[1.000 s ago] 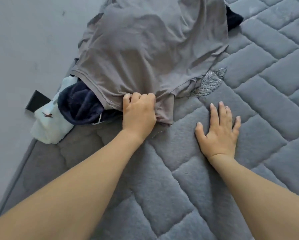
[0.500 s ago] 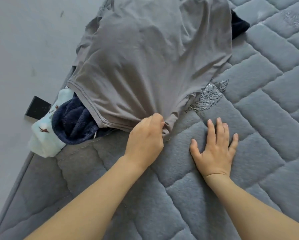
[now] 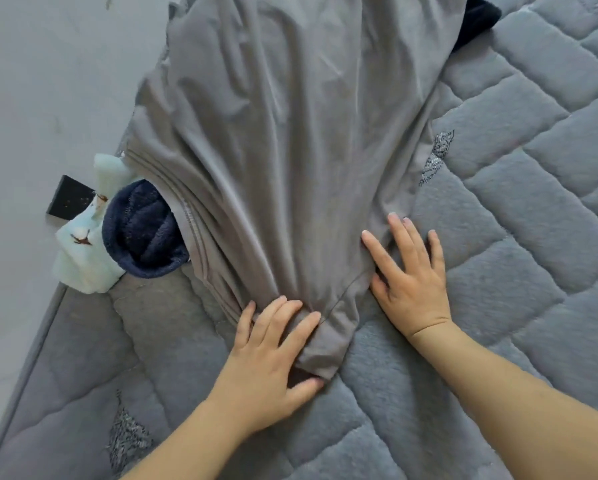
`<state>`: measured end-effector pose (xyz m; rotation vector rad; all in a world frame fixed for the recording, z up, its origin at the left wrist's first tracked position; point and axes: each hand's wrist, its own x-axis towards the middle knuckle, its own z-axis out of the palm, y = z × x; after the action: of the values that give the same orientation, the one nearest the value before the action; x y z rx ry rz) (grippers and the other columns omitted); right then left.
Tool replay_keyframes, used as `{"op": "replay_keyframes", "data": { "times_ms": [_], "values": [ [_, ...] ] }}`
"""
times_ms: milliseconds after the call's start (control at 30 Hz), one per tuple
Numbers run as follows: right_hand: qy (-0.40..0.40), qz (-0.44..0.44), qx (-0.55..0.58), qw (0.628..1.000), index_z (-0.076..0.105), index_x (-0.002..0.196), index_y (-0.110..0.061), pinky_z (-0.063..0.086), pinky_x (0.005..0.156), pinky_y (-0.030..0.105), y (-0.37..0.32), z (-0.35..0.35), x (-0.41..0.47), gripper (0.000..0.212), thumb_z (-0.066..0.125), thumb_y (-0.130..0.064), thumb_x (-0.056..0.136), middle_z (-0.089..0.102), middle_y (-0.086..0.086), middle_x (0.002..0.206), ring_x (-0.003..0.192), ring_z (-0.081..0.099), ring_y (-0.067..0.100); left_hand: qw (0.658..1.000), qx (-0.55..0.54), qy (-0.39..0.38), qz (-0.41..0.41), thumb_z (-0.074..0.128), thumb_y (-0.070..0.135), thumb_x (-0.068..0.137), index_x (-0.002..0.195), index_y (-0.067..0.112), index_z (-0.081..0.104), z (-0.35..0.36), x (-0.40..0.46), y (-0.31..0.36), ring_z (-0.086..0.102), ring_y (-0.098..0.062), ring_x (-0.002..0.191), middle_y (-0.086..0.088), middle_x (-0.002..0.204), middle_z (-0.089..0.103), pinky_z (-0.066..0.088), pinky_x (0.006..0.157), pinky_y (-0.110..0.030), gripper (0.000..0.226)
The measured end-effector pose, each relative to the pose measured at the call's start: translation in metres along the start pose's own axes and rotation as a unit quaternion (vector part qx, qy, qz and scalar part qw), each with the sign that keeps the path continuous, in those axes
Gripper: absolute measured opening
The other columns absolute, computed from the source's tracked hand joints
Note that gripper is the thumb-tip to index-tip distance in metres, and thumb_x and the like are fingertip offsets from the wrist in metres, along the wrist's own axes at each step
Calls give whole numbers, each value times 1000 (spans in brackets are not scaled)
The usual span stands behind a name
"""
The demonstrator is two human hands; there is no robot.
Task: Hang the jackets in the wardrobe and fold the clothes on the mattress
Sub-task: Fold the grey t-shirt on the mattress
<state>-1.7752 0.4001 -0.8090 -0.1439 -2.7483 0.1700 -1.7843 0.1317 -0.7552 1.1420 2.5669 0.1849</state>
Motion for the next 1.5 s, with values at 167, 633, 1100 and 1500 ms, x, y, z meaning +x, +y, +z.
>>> {"op": "replay_keyframes", "data": {
  "times_ms": [167,633,1100,1500],
  "values": [
    [-10,-16,-1,1000,69,120,-23,28,112,58,1,-4,4,29,51,-25,97,50,7,146,134,47,35,989,10,149,-6,54,42,83,140,27,51,33,10,1,39,-29,140,-10,143,51,25,114,-61,59],
    [-22,-36,56,998,66,90,-4,35,100,40,-30,-54,-40,9,58,-2,86,67,10,97,103,60,35,950,63,280,-122,59,14,79,80,9,58,28,2,9,54,-34,71,-11,74,57,37,71,-43,5],
    [-513,-24,-176,840,56,125,-26,7,120,48,88,-279,-332,37,38,-24,92,50,-2,124,125,42,26,953,-181,-241,-35,43,33,97,98,17,37,103,-190,393,57,-42,97,-18,108,61,37,71,-43,17],
    [-550,66,-102,826,18,147,-22,15,114,54,4,-317,-460,94,57,-69,76,21,15,145,137,21,37,975,122,-166,-77,56,51,82,151,31,24,106,-257,313,5,-33,150,-12,160,11,7,117,-58,79]
  ]
}}
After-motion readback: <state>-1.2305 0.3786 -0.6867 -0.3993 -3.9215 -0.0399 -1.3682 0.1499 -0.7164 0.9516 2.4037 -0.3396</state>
